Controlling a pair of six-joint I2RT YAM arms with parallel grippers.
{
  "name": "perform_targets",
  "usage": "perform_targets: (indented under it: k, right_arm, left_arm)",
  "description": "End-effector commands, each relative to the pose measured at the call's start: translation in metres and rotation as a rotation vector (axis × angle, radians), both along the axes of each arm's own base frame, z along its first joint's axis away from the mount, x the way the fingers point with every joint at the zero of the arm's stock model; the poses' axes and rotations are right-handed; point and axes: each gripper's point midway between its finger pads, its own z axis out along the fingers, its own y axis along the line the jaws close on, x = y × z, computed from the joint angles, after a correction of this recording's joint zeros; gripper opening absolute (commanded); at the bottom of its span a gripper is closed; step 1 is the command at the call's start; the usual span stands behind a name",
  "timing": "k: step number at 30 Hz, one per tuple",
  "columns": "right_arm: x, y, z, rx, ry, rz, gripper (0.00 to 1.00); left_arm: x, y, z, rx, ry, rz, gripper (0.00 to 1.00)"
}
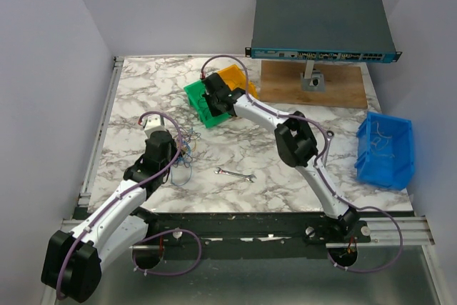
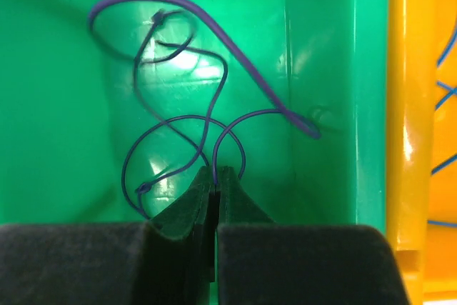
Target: Untangle the cables
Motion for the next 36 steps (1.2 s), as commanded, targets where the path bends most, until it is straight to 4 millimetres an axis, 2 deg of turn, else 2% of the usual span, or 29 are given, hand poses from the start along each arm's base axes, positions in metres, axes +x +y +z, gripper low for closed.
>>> perform_targets:
  k: [1, 4, 9, 10, 11, 12, 14, 24, 27, 30, 32, 36]
  right_arm:
    - [-0.005, -0.004, -0.024, -0.107, 0.009, 0.029, 0.01]
    - [-0.012, -0.006, -0.026, -0.11, 0.033, 0.025, 0.01]
    - [-0.027, -0.015, 0.013, -0.043, 0.004, 0.002, 0.1]
    - [-0.03, -0.017, 0.024, -0.024, -0.002, -0.004, 0.14]
    - [-0.031, -0.023, 0.029, -0.01, 0.001, -0.007, 0.23]
    - [-0.039, -0.019, 0.04, 0.012, -0.003, 0.006, 0.32]
    - [-0.045, -0.02, 0.052, 0.032, -0.01, 0.009, 0.4]
    - [-0.053, -0.029, 0.103, 0.07, -0.063, 0.003, 0.56]
    - [-0.06, -0.031, 0.11, 0.094, -0.064, 0.009, 0.6]
    - [-0.08, -0.026, 0.12, 0.171, -0.05, 0.087, 0.69]
    - [-0.094, -0.028, 0.121, 0.217, -0.044, 0.128, 0.72]
    - [-0.122, -0.036, 0.097, 0.262, -0.008, 0.176, 0.67]
  left_arm:
    - [0.007, -0.001, 0.014, -0.003, -0.032, 0.008, 0.02]
    - [0.007, 0.0, 0.014, -0.003, -0.031, 0.008, 0.02]
    - [0.007, 0.0, 0.015, -0.003, -0.035, 0.007, 0.02]
    - [0.007, 0.0, 0.014, -0.003, -0.034, 0.008, 0.02]
    - [0.007, 0.0, 0.015, -0.003, -0.037, 0.008, 0.02]
    - [0.007, 0.0, 0.015, -0.004, -0.036, 0.007, 0.02]
    - [0.007, -0.001, 0.015, -0.005, -0.038, 0.005, 0.02]
    - [0.007, 0.0, 0.015, -0.002, -0.038, 0.007, 0.02]
    - [0.007, -0.001, 0.015, -0.005, -0.039, -0.001, 0.02]
    - [0.007, -0.008, 0.016, -0.013, -0.045, -0.041, 0.02]
    - [0.007, -0.012, 0.016, -0.019, -0.048, -0.061, 0.02]
    - [0.007, -0.013, 0.017, -0.024, -0.052, -0.066, 0.02]
